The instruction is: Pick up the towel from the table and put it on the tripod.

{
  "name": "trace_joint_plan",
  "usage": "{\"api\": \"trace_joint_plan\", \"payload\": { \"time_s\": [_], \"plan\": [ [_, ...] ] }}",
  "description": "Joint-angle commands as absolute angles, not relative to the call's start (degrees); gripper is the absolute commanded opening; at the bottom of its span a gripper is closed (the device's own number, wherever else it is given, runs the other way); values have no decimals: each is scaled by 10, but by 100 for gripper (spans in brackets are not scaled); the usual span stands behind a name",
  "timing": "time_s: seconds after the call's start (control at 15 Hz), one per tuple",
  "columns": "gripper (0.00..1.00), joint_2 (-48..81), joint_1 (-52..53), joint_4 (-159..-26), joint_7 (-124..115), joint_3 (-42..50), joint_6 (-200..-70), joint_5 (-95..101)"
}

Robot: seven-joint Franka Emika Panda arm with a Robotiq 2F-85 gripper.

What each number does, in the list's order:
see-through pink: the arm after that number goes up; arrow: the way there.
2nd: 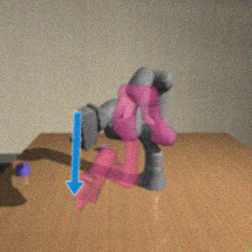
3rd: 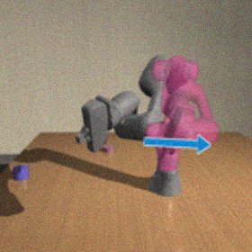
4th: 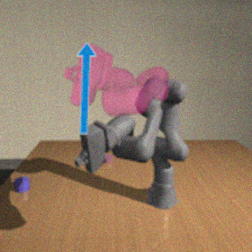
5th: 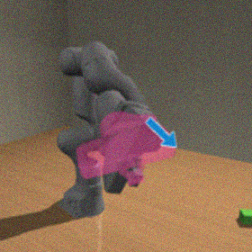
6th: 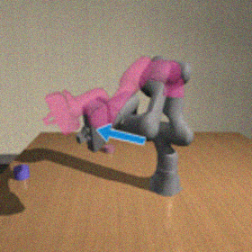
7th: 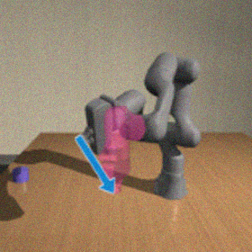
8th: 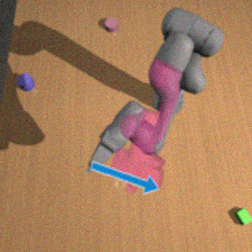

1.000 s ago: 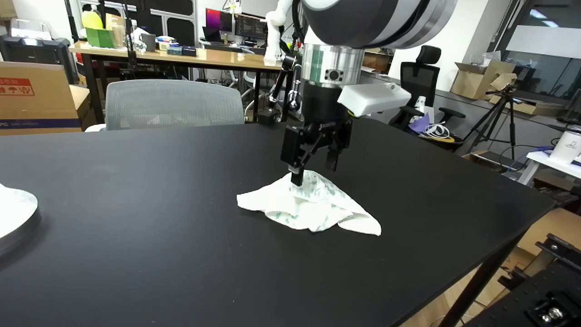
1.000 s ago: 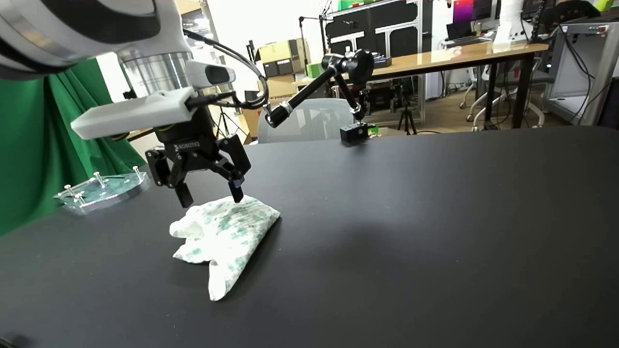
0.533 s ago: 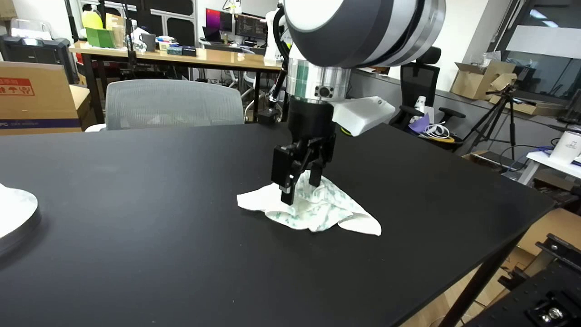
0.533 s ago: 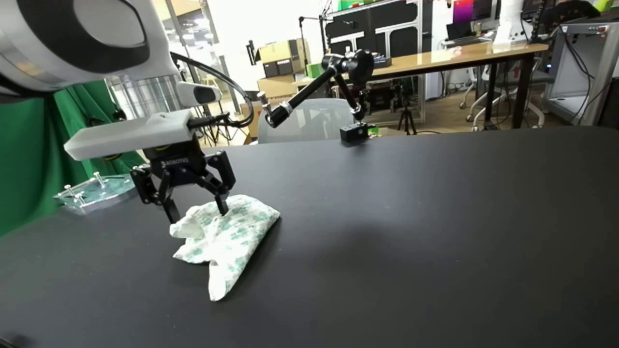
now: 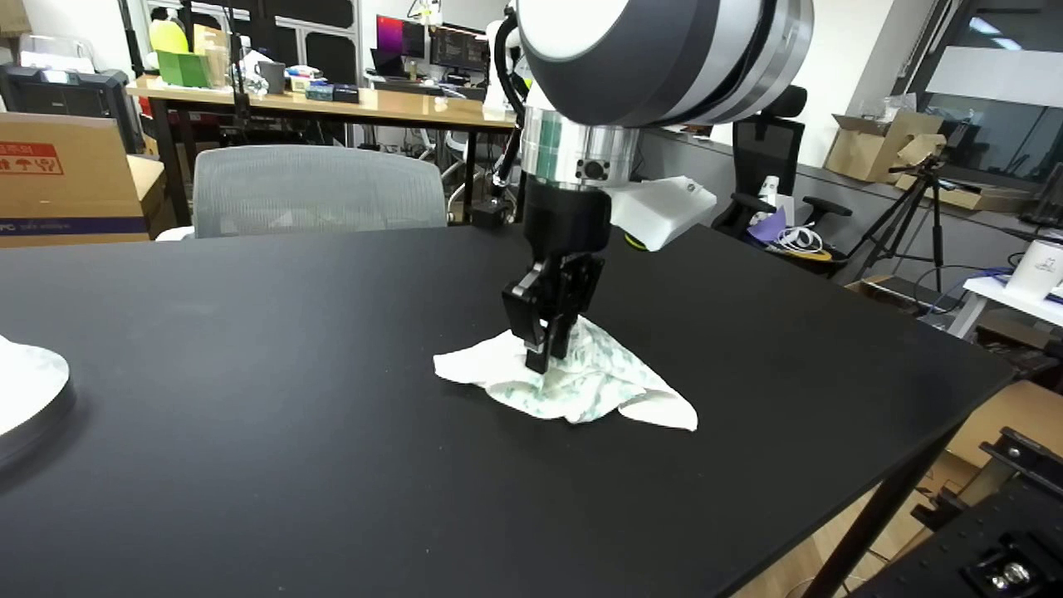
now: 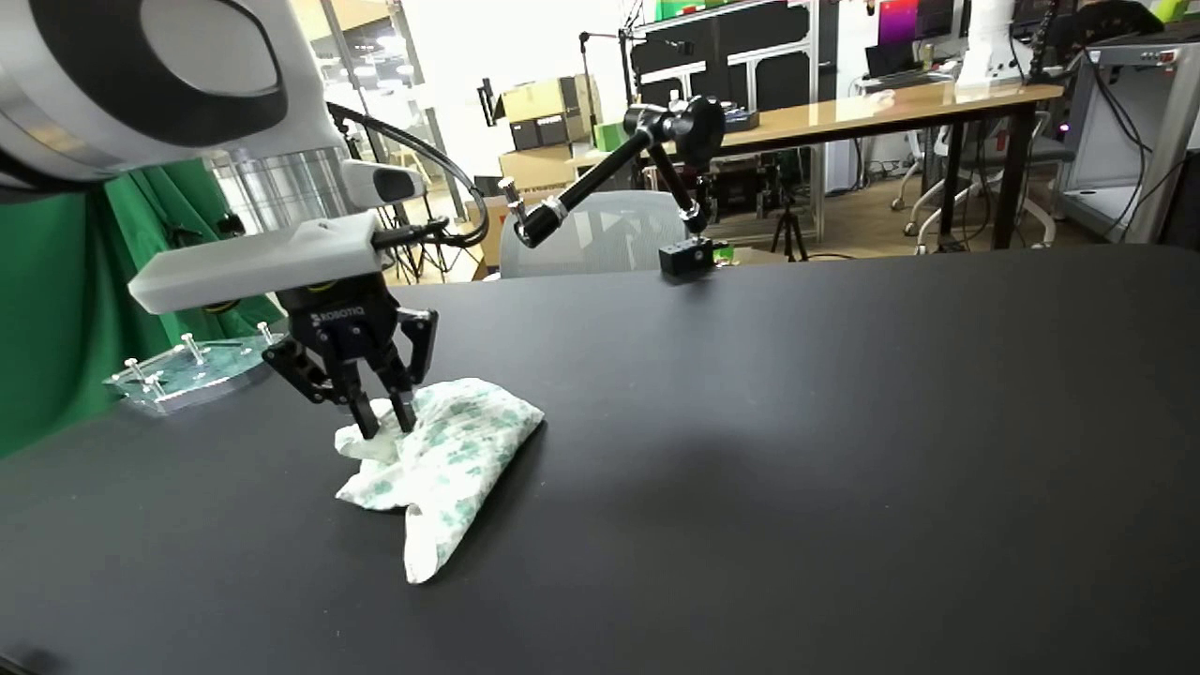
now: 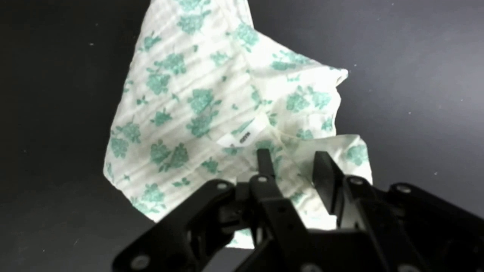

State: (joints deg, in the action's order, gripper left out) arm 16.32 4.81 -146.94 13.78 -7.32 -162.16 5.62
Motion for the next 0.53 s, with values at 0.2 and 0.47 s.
{"api": "trace_joint_plan", "payload": {
  "time_s": [0.2, 0.47],
  "plan": [
    [0, 154, 39, -1476, 149, -78, -1638, 60],
    [0, 151, 34, -1474, 157, -80, -1641, 58]
  ]
}}
